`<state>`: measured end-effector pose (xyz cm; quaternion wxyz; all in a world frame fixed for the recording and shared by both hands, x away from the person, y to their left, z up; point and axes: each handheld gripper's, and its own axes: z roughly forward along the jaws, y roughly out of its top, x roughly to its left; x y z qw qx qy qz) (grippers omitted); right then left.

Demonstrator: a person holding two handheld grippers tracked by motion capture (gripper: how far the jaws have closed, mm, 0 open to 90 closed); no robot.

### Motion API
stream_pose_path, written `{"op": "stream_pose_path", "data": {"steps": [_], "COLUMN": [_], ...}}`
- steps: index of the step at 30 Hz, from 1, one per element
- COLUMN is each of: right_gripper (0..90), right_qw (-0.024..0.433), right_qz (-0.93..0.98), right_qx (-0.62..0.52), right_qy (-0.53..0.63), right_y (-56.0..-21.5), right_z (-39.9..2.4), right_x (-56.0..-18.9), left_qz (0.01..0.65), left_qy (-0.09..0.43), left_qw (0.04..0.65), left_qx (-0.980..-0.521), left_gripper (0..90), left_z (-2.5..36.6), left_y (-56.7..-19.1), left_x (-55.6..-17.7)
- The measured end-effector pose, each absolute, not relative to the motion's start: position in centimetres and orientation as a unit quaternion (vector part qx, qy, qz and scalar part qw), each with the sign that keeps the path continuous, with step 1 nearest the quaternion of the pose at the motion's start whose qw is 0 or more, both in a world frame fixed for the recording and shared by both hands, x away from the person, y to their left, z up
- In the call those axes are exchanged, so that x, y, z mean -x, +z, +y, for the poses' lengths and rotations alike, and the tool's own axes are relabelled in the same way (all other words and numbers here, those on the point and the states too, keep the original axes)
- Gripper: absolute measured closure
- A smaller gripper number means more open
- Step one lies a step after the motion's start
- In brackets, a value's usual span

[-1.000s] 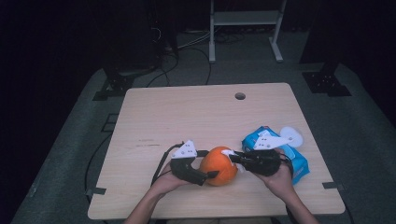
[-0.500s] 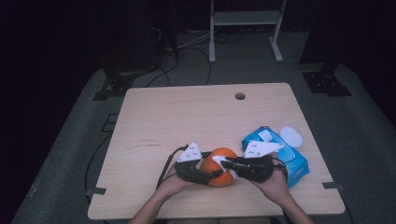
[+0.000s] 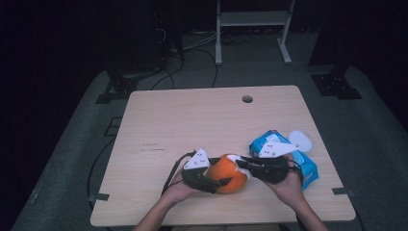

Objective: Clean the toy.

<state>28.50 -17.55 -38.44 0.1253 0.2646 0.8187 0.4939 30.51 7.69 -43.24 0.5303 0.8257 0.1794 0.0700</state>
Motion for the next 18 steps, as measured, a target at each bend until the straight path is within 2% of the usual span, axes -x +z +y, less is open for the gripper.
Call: {"op": "stream_pose_path", "data": {"steps": [5, 11, 13, 18], "right_gripper": [82.2, 81.8, 81.9, 82.1], "right_qw": [0.132, 0.142, 0.132, 0.125], "right_qz": [0.833, 0.821, 0.818, 0.825], "right_qx": [-0.234, -0.268, -0.283, -0.264], "right_qy": [0.485, 0.484, 0.484, 0.483], "right_y": [-38.1, -38.5, -38.8, -38.3], "right_z": [-16.0, -17.9, -18.7, -17.8], "right_x": [-27.6, -29.0, -29.4, -28.5], "left_qz": [0.175, 0.152, 0.149, 0.148], "left_qy": [0.067, 0.06, 0.063, 0.069], "left_qw": [0.526, 0.533, 0.532, 0.524], "left_qx": [-0.829, -0.831, -0.831, -0.836], "left_gripper": [24.1, 22.4, 22.8, 23.6], "left_z": [7.8, 7.7, 7.5, 7.0], "left_y": [-43.3, -43.3, -43.3, -43.4], "left_x": [-30.3, -30.1, -30.1, -29.8]}}
